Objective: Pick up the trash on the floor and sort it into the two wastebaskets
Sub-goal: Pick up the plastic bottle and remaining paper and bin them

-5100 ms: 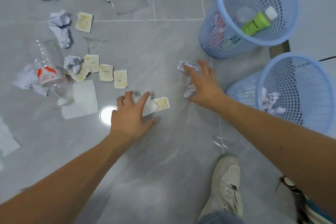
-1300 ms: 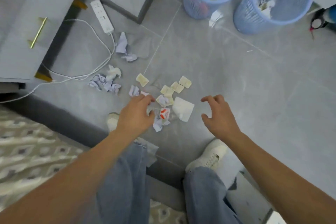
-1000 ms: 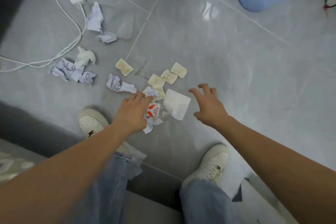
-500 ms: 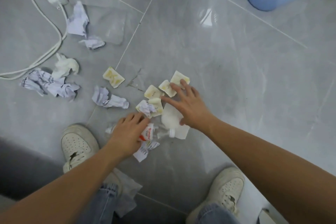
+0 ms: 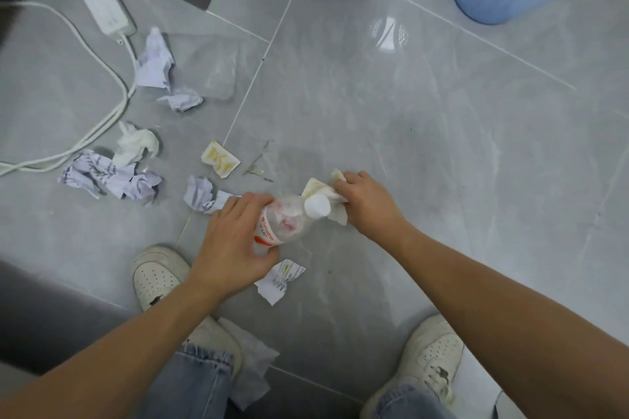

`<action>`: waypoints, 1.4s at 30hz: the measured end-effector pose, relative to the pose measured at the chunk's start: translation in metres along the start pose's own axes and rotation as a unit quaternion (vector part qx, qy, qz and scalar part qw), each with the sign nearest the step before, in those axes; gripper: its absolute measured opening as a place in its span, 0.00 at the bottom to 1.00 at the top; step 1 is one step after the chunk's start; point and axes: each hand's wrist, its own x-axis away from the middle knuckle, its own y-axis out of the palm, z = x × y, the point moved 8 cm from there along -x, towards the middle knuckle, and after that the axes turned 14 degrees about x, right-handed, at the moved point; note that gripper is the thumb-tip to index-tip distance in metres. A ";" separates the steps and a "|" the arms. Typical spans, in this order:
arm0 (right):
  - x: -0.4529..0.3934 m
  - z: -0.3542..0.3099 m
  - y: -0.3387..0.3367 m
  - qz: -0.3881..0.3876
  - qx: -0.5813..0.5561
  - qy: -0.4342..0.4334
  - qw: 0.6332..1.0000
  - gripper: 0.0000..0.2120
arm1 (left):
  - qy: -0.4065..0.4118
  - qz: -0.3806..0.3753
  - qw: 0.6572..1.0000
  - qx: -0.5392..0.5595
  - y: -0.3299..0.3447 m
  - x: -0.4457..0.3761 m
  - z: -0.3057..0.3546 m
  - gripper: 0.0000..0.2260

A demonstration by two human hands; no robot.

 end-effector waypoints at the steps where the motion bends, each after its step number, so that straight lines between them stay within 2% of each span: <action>1: 0.003 0.003 -0.011 -0.003 -0.020 0.014 1.000 0.16 | -0.011 0.017 0.999 0.028 -0.009 -0.003 0.009 0.28; 5: 0.029 0.019 -0.088 0.045 -0.100 0.096 0.989 0.10 | -0.057 0.062 0.989 0.123 -0.050 -0.013 0.057 0.28; 7: 0.047 0.026 -0.143 0.086 -0.154 0.144 0.974 0.06 | -0.085 0.085 0.979 0.163 -0.079 -0.021 0.094 0.27; 9: 0.062 0.032 -0.203 0.105 -0.225 0.202 0.947 0.08 | -0.100 0.097 0.968 0.206 -0.108 -0.030 0.143 0.26; 12: 0.075 0.047 -0.289 0.126 -0.297 0.277 0.905 0.18 | -0.065 0.089 0.963 0.245 -0.150 -0.057 0.229 0.25; 14: 0.073 0.067 -0.335 0.142 -0.326 0.316 0.880 0.15 | -0.035 0.095 0.962 0.254 -0.173 -0.087 0.276 0.25; 18: 0.040 0.134 -0.414 0.246 -0.372 0.355 0.822 0.09 | -0.002 0.133 0.951 0.280 -0.198 -0.175 0.332 0.26; 21: 0.008 0.204 -0.437 0.285 -0.370 0.375 0.801 0.15 | 0.013 0.154 0.933 0.325 -0.191 -0.247 0.350 0.29; 23: -0.016 0.255 -0.428 0.272 -0.345 0.402 0.803 0.13 | 0.011 0.177 0.922 0.345 -0.186 -0.292 0.344 0.33; 25: -0.037 0.299 -0.414 0.241 -0.299 0.435 0.814 0.05 | 0.006 0.204 0.923 0.327 -0.183 -0.331 0.331 0.34; 29: -0.076 0.363 -0.381 0.145 -0.261 0.471 0.830 0.20 | -0.042 0.246 0.930 0.272 -0.170 -0.378 0.296 0.32; 32: -0.095 0.378 -0.363 0.092 -0.292 0.454 0.837 0.29 | -0.079 0.206 0.941 0.258 -0.153 -0.396 0.278 0.34; 35: -0.099 0.365 -0.362 0.088 -0.257 0.427 0.862 0.27 | -0.081 0.179 0.953 0.232 -0.148 -0.395 0.272 0.34; 39: -0.086 0.297 -0.378 0.154 -0.222 0.351 0.896 0.18 | -0.049 0.208 0.953 0.215 -0.165 -0.354 0.268 0.23; 42: -0.063 0.225 -0.369 0.158 -0.188 0.276 0.929 0.17 | -0.062 0.216 0.949 0.220 -0.172 -0.304 0.248 0.15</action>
